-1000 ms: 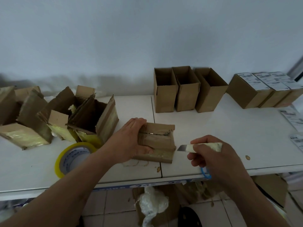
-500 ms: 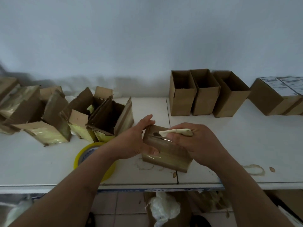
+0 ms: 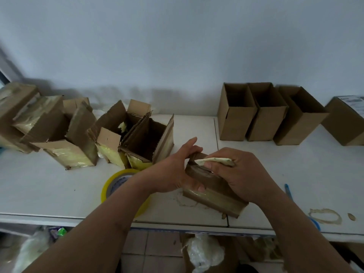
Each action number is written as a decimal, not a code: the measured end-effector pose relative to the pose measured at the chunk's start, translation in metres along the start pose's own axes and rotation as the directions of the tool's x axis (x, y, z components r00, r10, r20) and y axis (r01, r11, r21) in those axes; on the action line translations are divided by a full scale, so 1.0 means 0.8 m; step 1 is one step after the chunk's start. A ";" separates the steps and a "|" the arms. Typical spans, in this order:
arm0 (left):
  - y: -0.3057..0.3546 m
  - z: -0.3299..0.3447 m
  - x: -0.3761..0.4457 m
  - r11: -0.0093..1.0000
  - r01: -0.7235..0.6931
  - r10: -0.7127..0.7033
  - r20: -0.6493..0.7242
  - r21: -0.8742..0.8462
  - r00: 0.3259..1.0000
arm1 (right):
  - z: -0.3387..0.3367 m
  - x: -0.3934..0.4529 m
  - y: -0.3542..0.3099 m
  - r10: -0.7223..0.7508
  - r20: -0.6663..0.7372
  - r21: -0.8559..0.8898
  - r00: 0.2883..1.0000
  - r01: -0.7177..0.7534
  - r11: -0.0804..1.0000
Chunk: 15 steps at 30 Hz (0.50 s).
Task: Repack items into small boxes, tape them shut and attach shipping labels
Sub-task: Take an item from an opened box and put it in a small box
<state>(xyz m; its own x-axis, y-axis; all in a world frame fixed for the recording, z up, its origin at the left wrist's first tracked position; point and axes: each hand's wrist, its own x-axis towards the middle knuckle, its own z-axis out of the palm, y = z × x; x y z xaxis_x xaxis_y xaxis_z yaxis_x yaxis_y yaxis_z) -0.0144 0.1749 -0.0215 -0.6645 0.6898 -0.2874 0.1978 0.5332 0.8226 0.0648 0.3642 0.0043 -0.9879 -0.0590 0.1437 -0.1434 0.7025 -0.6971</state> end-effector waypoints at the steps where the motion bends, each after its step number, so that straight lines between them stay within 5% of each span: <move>1: 0.000 0.000 0.000 1.000 0.000 0.000 0.002 0.008 1.000 | 0.000 0.000 0.000 -0.013 -0.002 -0.025 1.000 0.013 1.000; 15: 0.008 -0.002 0.003 0.996 0.031 -0.031 0.008 0.088 0.999 | -0.063 -0.056 0.038 0.145 0.027 -0.123 0.989 -0.141 0.982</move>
<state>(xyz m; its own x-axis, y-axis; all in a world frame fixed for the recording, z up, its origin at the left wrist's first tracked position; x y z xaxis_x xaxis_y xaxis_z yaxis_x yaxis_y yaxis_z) -0.0155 0.1790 -0.0160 -0.6642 0.6769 -0.3172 0.2403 0.5951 0.7669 0.1080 0.4239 0.0122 -0.9995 0.0242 0.0222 0.0053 0.7854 -0.6190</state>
